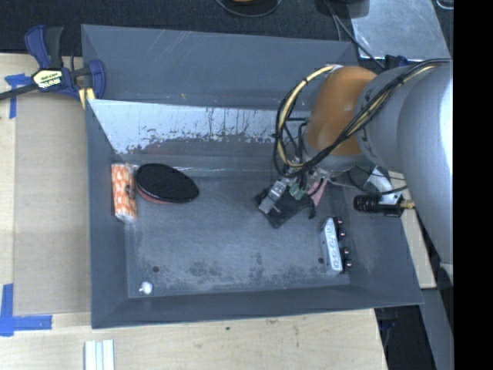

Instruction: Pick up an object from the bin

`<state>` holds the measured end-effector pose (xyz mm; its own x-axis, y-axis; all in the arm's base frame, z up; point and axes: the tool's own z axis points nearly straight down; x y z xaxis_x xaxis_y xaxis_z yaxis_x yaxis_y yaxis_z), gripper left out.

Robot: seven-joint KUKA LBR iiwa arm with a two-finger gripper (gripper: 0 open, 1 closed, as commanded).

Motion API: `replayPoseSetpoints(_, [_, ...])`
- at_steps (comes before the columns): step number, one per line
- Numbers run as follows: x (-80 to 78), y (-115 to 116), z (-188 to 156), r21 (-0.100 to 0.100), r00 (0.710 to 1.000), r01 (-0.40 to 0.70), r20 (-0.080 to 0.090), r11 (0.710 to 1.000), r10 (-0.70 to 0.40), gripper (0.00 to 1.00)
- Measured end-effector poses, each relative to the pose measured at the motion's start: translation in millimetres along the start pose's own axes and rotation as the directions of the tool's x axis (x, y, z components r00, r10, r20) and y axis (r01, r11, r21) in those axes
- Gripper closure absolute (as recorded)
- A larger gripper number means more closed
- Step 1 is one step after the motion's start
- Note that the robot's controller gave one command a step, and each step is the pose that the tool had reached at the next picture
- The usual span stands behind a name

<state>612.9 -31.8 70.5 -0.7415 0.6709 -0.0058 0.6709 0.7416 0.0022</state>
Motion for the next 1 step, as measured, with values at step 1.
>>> replayPoseSetpoints(1, [-0.1,-0.1,0.1,0.000,1.000,0.001,0.001,1.000,-0.001,0.00])
